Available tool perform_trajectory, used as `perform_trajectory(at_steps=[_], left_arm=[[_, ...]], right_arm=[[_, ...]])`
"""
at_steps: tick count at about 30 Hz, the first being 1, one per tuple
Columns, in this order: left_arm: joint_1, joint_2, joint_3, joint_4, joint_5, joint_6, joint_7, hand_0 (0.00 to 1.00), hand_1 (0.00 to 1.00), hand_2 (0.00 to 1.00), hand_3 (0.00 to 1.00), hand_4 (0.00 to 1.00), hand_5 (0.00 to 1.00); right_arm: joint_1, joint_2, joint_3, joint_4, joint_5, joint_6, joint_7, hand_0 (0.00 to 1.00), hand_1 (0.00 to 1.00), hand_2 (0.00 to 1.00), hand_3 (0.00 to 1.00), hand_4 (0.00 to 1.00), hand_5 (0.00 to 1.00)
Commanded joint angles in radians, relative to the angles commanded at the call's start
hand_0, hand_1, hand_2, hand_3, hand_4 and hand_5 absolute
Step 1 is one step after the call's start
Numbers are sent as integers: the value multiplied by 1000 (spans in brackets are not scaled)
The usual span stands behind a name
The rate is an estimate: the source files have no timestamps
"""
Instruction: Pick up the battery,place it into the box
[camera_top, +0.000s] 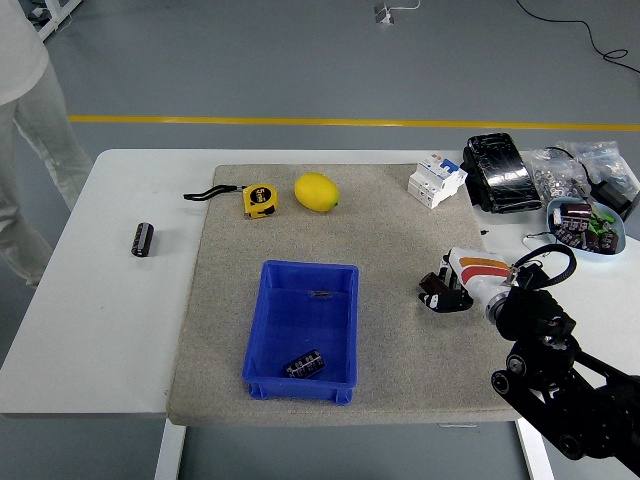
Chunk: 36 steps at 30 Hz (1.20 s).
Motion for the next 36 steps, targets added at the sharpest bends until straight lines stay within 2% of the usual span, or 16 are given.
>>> perform_trajectory(at_steps=[26,36], left_arm=[[8,5,-19,0,37,-8,12,601,527,559,647,641,737],[1,5,-14,0,31,-9,8,600,526,556,647,642,738]], right_arm=[[17,-10,-2,40,5,5,3,232,333,385,412,780,342],[16,-13,6,34,8,16,3,230,335,387,417,780,348]])
